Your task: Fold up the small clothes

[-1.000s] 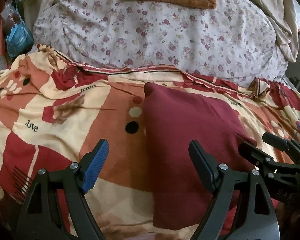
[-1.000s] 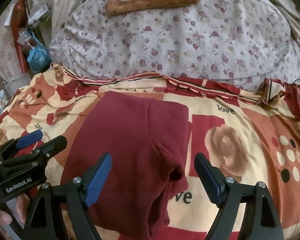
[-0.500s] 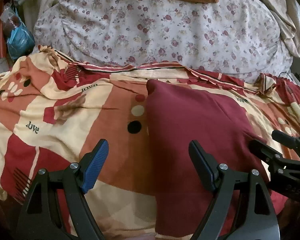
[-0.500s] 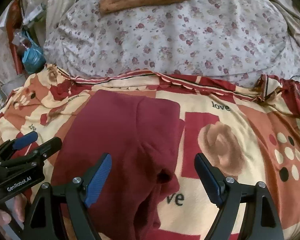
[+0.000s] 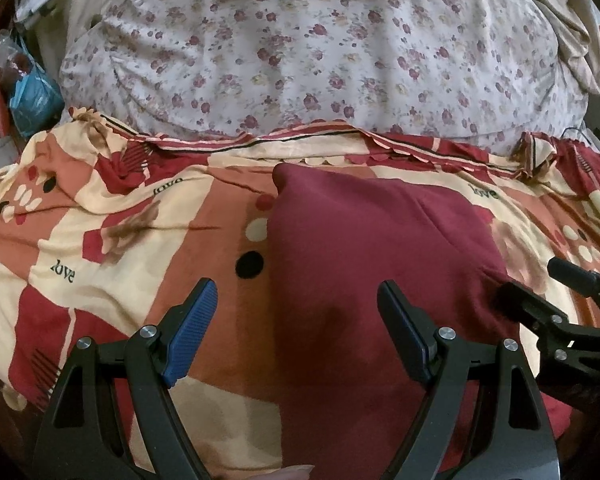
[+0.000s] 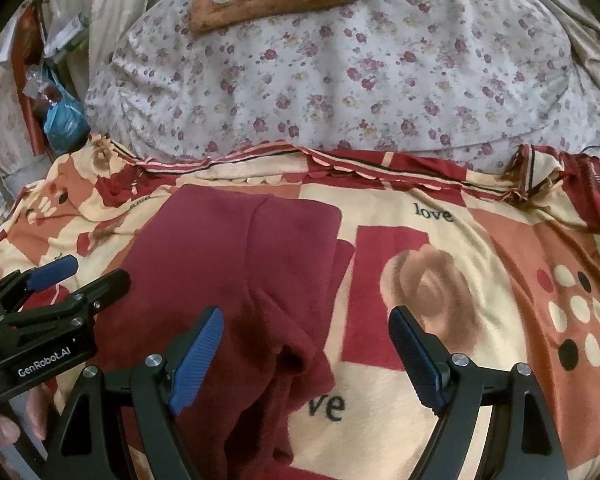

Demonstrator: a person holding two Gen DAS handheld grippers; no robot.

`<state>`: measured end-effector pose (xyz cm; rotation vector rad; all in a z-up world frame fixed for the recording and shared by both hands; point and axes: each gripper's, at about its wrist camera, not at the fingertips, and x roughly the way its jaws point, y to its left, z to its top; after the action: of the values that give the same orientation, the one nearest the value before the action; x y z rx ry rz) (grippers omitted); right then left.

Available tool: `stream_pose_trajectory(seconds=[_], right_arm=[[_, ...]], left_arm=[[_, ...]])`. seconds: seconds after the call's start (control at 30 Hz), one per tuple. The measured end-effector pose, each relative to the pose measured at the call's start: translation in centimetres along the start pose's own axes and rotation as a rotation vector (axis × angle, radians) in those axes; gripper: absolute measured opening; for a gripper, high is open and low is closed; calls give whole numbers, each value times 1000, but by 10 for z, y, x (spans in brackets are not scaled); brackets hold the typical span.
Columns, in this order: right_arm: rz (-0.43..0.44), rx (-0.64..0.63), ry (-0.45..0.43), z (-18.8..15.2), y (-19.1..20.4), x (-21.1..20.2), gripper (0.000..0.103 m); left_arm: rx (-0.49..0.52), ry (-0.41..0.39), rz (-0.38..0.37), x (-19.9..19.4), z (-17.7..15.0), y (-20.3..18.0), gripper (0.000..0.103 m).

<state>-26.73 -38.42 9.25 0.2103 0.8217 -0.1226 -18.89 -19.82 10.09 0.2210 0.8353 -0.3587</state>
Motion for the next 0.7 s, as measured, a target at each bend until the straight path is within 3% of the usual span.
stream_pose_trajectory(seconds=[0.7], right_arm=[[-6, 17, 31, -3, -3, 7, 83]], left_arm=[[-11, 26, 12, 9, -7, 6, 82]])
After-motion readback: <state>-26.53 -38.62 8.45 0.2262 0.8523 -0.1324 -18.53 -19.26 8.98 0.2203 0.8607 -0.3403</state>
